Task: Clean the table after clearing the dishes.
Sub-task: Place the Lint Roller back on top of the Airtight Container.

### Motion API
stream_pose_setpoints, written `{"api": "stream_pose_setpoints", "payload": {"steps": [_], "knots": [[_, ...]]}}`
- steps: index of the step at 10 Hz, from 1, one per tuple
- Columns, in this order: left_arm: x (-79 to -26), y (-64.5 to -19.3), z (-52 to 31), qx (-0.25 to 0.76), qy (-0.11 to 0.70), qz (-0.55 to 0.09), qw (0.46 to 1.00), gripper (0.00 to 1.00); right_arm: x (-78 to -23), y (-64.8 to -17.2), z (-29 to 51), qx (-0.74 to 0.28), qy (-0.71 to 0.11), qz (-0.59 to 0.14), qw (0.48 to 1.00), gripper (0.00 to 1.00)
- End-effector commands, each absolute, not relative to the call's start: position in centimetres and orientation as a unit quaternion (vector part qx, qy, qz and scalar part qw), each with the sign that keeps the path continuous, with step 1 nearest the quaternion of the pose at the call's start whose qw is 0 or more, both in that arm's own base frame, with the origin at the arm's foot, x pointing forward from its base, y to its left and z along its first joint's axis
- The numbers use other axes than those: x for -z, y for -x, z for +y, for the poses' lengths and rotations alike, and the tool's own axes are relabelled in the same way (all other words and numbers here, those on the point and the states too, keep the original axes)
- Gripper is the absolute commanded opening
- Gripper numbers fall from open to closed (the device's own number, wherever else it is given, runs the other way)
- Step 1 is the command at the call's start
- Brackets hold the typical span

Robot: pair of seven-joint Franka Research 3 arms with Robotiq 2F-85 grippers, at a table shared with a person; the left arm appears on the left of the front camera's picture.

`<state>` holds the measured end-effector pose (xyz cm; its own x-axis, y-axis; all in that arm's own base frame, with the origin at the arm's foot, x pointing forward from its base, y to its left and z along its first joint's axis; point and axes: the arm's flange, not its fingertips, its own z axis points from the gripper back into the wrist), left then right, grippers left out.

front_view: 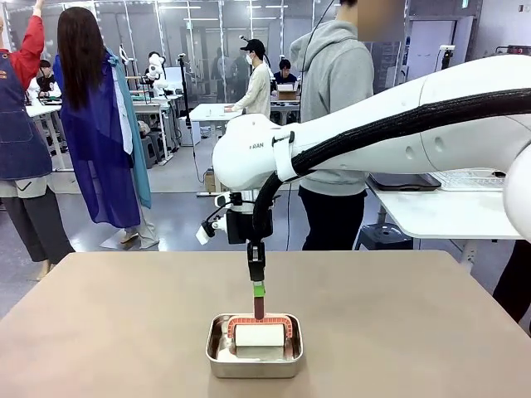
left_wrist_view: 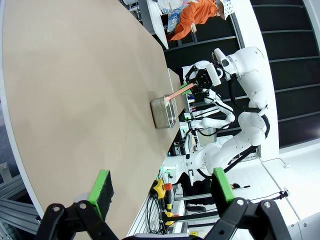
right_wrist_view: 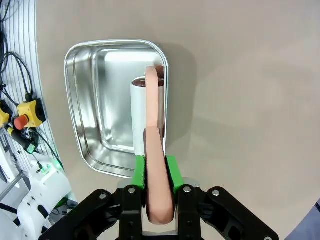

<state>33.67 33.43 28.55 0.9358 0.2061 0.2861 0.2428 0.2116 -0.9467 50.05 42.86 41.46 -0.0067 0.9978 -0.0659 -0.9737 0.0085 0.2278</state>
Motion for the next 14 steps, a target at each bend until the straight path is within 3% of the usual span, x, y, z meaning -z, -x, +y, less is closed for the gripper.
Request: {"api": "stream_pose_setpoints", "payload": {"steps": [1, 4, 14], "knots": [[-28.8, -33.4, 33.4, 0.01, 0.627, -0.18, 0.758, 1.0, -41.2, -50.0, 43.2, -0.705, -0.036, 0.091, 0.702, 0.51], [-28.8, -33.4, 33.4, 0.01, 0.627, -0.18, 0.758, 1.0, -42.0, -49.7, 43.2, -0.704, -0.029, 0.091, 0.703, 0.98], [-28.8, -33.4, 33.4, 0.01, 0.627, -0.18, 0.758, 1.0, -42.3, -50.5, 43.1, -0.706, -0.04, 0.085, 0.702, 1.0]]}}
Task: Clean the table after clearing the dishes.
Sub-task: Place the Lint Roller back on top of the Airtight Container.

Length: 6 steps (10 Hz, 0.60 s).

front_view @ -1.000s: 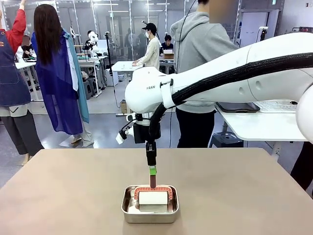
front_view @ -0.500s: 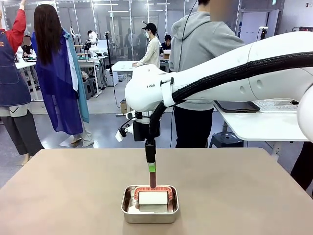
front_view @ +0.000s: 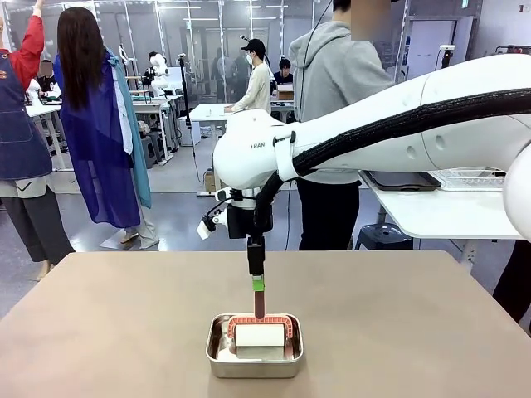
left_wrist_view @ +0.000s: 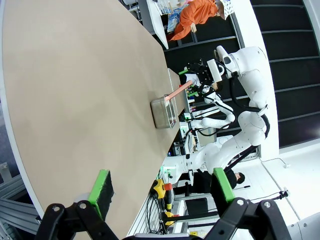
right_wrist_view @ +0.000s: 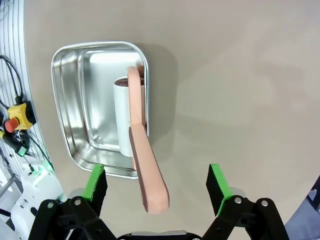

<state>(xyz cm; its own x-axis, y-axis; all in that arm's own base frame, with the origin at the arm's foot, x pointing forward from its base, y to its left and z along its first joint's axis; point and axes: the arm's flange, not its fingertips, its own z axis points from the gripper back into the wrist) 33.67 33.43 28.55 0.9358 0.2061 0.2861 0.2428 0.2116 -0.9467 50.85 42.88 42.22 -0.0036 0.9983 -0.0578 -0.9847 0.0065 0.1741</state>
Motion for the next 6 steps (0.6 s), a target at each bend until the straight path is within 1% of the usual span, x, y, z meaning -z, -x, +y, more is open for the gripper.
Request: {"api": "stream_pose_setpoints", "payload": {"steps": [1, 6], "knots": [[-28.76, -33.35, 33.38, 0.01, 0.627, -0.18, 0.758, 1.0, -42.29, -50.51, 43.05, -0.706, -0.04, 0.085, 0.702, 1.0], [-28.76, -33.35, 33.38, 0.01, 0.627, -0.18, 0.758, 1.0, -42.29, -50.51, 43.05, -0.706, -0.04, 0.085, 0.702, 1.0]]}}
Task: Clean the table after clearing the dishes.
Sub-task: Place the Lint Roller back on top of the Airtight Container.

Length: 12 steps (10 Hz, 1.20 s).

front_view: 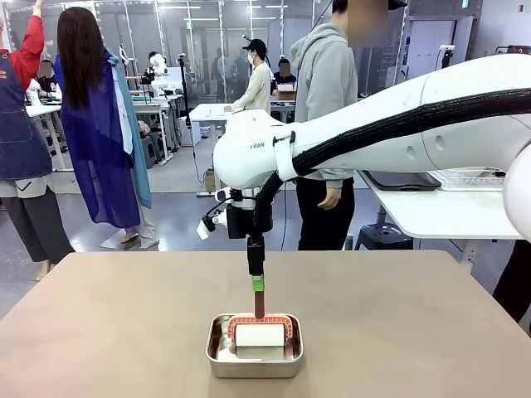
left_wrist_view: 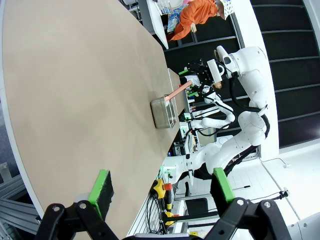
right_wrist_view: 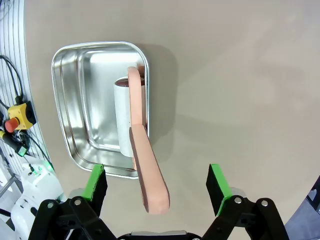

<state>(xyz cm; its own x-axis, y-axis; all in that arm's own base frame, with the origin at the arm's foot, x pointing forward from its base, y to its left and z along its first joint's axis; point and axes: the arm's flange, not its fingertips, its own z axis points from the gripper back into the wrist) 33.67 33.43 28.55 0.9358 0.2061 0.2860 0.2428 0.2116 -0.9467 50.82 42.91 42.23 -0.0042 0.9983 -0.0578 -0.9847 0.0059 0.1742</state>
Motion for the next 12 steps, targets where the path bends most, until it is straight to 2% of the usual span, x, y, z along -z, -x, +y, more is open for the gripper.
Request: {"api": "stream_pose_setpoints", "payload": {"steps": [1, 3, 5, 6, 7, 8, 9, 10, 12], "knots": [[-28.8, -33.4, 33.4, 0.01, 0.627, -0.18, 0.758, 1.0, -42.3, -50.5, 43.1, -0.706, -0.04, 0.085, 0.702, 1.0], [-28.8, -33.4, 33.4, 0.01, 0.627, -0.18, 0.758, 1.0, -42.2, -50.8, 42.9, -0.704, -0.041, 0.082, 0.704, 1.0], [-28.8, -33.4, 33.4, 0.01, 0.627, -0.18, 0.758, 1.0, -45.1, -53.6, 37.8, -0.61, -0.132, 0.036, 0.781, 1.0], [-28.8, -33.4, 33.4, 0.01, 0.627, -0.18, 0.758, 1.0, -46.5, -54.2, 33.3, -0.557, -0.192, 0.006, 0.808, 1.0], [-28.8, -33.4, 33.4, 0.01, 0.627, -0.18, 0.758, 1.0, -46.7, -54.2, 28.7, -0.486, -0.302, -0.053, 0.818, 1.0], [-28.8, -33.4, 33.4, 0.01, 0.627, -0.18, 0.758, 1.0, -45.6, -53.9, 24.2, -0.381, -0.371, -0.083, 0.843, 1.0], [-28.8, -33.4, 33.4, 0.01, 0.627, -0.18, 0.758, 1.0, -44.4, -52.6, 19.8, -0.289, -0.425, -0.073, 0.855, 1.0], [-28.8, -33.4, 33.4, 0.01, 0.627, -0.18, 0.758, 1.0, -43.4, -50.0, 15.1, -0.186, -0.482, -0.098, 0.851, 1.0], [-28.8, -33.4, 33.4, 0.01, 0.627, -0.18, 0.758, 1.0, -42.8, -45.0, 9.3, -0.074, -0.562, -0.133, 0.813, 1.0]]}}
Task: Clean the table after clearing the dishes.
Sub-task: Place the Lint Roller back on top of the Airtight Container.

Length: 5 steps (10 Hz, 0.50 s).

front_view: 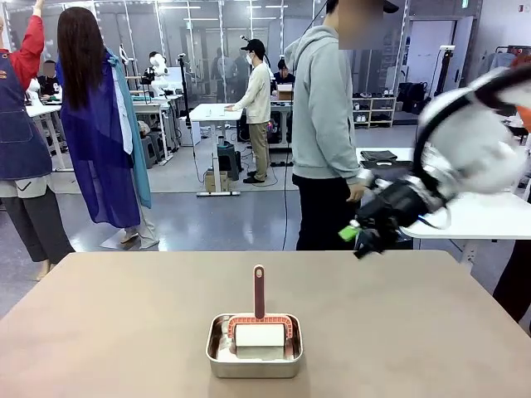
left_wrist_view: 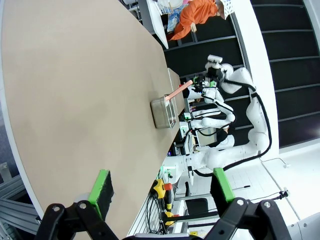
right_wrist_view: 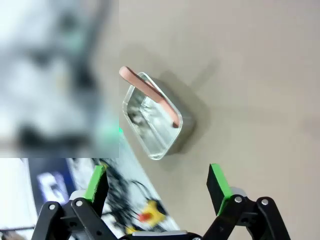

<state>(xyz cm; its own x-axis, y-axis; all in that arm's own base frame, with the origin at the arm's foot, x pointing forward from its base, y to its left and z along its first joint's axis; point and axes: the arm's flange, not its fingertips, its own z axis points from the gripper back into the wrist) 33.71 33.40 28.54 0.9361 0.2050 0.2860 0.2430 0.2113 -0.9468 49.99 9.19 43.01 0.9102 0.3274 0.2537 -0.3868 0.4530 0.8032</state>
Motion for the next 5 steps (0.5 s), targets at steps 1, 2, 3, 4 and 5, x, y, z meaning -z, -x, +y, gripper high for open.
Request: {"api": "stream_pose_setpoints", "payload": {"steps": [1, 2, 3, 4, 5], "knots": [[-28.8, -33.4, 33.4, 0.01, 0.627, -0.18, 0.758, 1.0, -42.3, -43.0, 6.8, -0.039, -0.592, -0.155, 0.79, 1.0], [-28.8, -33.4, 33.4, 0.01, 0.627, -0.18, 0.758, 1.0, -41.4, -41.1, 3.5, 0.009, -0.595, -0.164, 0.787, 1.0], [-28.8, -33.4, 33.4, 0.01, 0.627, -0.18, 0.758, 1.0, -40.5, -38.5, -0.9, 0.06, -0.611, -0.19, 0.766, 1.0], [-28.8, -33.4, 33.4, 0.01, 0.627, -0.18, 0.758, 1.0, -39.7, -35.7, -4.7, 0.103, -0.616, -0.214, 0.751, 1.0], [-28.8, -33.4, 33.4, 0.01, 0.627, -0.18, 0.758, 1.0, -39.4, -32.8, -7.8, 0.132, -0.606, -0.237, 0.747, 1.0]]}}
